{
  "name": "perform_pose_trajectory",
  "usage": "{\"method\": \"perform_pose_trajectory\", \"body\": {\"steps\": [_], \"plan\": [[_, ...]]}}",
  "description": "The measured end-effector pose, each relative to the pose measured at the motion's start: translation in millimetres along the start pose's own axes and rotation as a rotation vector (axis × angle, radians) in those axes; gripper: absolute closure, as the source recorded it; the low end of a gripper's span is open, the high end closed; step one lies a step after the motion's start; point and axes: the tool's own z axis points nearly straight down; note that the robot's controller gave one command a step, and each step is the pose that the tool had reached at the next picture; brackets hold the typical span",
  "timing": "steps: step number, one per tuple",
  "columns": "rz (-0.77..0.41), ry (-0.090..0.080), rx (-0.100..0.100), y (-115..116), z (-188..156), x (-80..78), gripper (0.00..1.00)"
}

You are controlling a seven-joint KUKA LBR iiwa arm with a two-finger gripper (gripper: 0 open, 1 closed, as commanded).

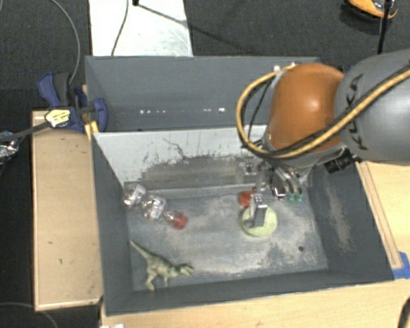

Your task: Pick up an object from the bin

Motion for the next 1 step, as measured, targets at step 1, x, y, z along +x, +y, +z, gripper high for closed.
{"method": "perform_pose_trajectory", "body": {"steps": [1], "plan": [[0.001, -0.008, 0.000, -0.2, -4.4, -1.7, 0.00]]}}
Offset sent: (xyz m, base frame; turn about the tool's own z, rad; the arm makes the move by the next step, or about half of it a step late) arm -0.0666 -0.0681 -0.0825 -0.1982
